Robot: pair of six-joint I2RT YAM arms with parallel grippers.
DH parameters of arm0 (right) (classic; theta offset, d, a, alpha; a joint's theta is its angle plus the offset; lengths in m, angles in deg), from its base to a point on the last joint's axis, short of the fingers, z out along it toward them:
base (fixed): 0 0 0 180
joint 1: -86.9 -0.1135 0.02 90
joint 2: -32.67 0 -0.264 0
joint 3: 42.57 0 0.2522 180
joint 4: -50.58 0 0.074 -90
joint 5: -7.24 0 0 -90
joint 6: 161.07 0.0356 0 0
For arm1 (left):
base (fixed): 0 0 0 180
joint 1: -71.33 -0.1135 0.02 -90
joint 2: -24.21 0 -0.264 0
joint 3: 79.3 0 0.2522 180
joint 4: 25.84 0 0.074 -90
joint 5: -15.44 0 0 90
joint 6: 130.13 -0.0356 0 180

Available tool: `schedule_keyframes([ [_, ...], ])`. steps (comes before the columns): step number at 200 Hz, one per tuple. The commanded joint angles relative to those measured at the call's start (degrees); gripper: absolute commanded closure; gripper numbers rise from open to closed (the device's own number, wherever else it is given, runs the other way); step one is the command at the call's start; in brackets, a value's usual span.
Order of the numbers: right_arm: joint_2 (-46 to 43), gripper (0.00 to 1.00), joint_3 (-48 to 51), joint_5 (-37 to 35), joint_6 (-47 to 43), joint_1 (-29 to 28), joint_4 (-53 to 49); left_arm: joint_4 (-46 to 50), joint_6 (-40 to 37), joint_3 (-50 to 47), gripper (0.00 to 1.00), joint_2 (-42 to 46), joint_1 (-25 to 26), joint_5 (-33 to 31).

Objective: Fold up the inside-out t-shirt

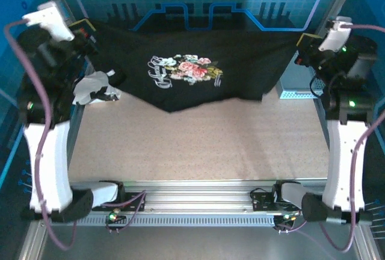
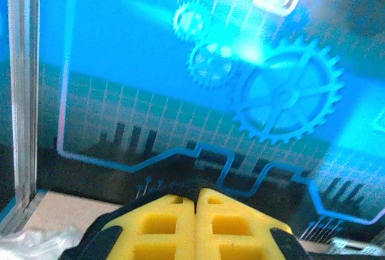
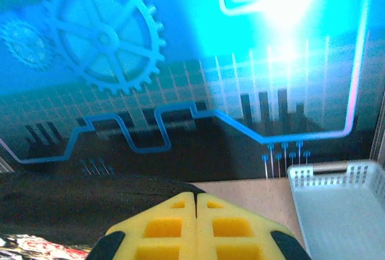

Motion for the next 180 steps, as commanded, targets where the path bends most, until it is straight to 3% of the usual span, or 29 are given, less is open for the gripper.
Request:
schedule_keyframes([
  [1,-6.6,1.00,-2.6,-1.0,-2.1,-0.4,-2.0,-3.9,1.5,-1.9,1.00,8.0,-0.6,3.6],
  [38,-15.0,1.00,-6.9,-1.7,-3.3,-0.3,-7.8,-3.7,1.9,0.5,1.00,16.7,-0.6,6.6],
  [79,-17.0,1.00,-13.4,-3.7,-5.3,-0.3,-12.0,-1.0,-0.4,8.4,1.00,15.2,-0.6,5.5],
  [119,-12.8,1.00,-14.3,-5.0,-6.8,-0.3,-11.0,1.7,-4.1,16.2,1.00,3.0,-0.6,1.3],
  [180,2.1,1.00,-0.9,-7.4,-7.8,-1.0,2.9,-9.4,-5.7,8.1,1.00,-19.1,-0.6,1.9],
])
